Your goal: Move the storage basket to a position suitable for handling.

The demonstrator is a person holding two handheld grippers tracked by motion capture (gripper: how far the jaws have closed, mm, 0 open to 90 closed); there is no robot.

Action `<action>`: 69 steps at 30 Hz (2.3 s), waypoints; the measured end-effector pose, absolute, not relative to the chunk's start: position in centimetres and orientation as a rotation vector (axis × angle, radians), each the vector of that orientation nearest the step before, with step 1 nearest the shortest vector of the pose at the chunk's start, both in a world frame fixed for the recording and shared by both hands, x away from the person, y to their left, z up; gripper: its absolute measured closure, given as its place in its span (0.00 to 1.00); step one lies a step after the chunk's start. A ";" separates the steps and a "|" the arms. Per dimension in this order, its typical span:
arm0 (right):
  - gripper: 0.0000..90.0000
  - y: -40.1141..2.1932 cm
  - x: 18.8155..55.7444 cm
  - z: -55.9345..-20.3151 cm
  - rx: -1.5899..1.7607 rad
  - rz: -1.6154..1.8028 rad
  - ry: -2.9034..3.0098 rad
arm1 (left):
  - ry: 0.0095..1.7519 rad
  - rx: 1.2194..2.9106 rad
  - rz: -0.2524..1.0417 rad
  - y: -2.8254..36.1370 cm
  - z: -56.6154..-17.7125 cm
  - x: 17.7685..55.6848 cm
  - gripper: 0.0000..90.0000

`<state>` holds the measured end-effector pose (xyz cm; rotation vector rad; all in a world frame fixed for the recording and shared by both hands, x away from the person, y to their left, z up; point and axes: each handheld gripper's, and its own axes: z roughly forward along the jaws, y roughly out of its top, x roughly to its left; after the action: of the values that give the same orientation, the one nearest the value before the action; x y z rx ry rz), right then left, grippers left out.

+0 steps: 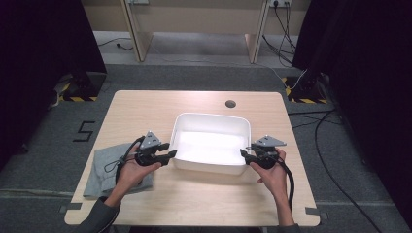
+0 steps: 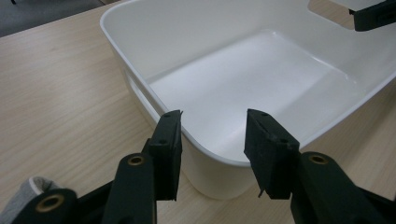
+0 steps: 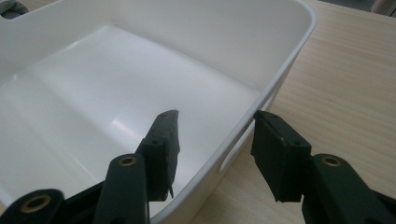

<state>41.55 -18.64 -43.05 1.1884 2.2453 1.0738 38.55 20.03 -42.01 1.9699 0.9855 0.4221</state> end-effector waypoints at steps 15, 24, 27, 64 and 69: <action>0.65 -18.8 43.0 -43.2 1.166 1.014 2.228 | 0.969 1.995 0.488 18.8 -42.0 37.7 0.60; 0.69 -18.5 44.7 -43.6 1.165 1.025 2.209 | 0.973 1.994 0.549 18.4 -42.3 38.1 0.60; 0.70 -18.5 45.1 -43.6 1.176 1.029 2.198 | 0.983 1.988 0.566 18.2 -42.4 38.4 0.60; 0.41 -20.0 41.4 -41.1 1.234 1.159 2.061 | 1.063 1.924 0.466 21.9 -41.4 37.3 0.41; 0.38 -21.3 39.4 -40.2 1.249 1.205 2.044 | 1.142 1.927 0.473 24.3 -41.8 36.4 0.39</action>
<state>39.38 -21.34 -40.23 1.2490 2.0441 1.2050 36.36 24.35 -41.84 1.9269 1.1423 0.4727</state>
